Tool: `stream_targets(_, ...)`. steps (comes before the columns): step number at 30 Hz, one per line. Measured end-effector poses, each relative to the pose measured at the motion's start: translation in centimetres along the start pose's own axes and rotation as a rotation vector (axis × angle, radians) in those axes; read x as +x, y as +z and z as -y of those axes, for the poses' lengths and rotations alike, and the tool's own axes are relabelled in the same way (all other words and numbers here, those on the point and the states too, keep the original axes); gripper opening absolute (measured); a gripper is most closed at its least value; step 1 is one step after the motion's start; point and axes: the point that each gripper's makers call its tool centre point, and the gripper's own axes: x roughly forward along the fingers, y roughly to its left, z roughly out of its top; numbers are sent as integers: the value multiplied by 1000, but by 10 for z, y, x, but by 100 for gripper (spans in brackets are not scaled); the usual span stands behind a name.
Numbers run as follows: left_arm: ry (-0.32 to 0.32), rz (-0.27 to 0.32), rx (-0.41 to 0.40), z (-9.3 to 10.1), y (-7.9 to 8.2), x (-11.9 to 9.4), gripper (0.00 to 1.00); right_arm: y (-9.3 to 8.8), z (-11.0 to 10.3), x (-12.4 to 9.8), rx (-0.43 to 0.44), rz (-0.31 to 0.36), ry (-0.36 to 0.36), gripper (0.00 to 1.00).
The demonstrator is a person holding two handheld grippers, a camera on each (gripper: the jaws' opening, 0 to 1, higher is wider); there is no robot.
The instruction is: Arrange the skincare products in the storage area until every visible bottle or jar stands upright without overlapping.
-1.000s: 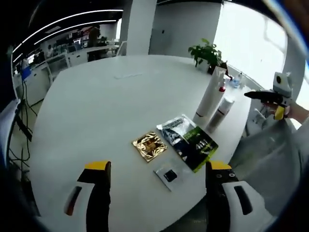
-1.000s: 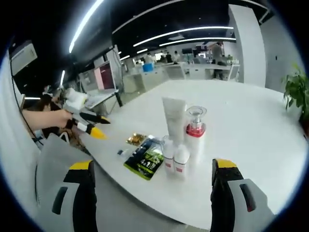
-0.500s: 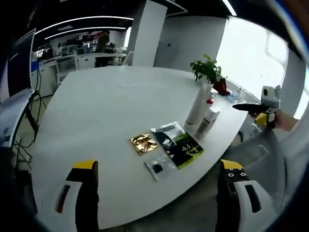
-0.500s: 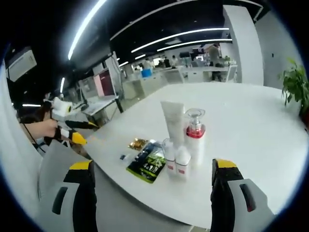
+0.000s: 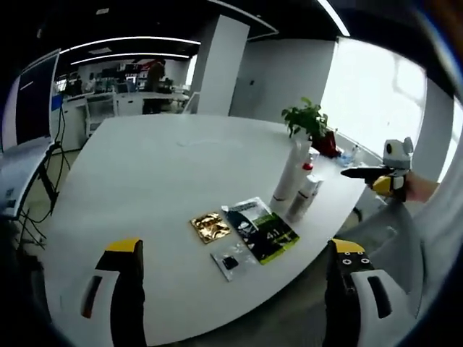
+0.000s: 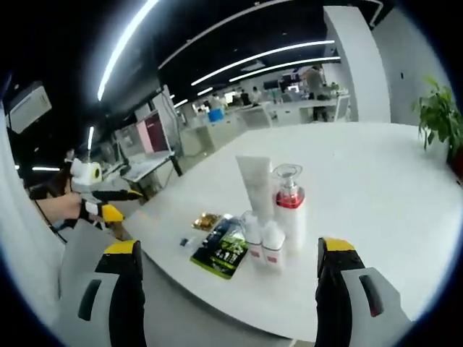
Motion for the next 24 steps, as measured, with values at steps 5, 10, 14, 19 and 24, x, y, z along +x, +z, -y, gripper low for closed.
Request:
stream_targets(5,-3,-17,16,1,-3,2,97,-2,-1,1,-2,-9,1,100)
stream_targets(10,-4,-20,18,0,-3,1,97,-2,-2,2,-4,-13,3,100)
stream_targets(14,0,-10,-1,0,-2,1,96,-4,-3,2,-6,-19,4,100)
stream_targets(19,4,-13,-7,-2,-3,0,96,-4,-3,2,-9,-23,4,100)
stream_targets(24,2,-20,-4,-2,-4,1,96,-5,-3,2,-9,-23,4,100)
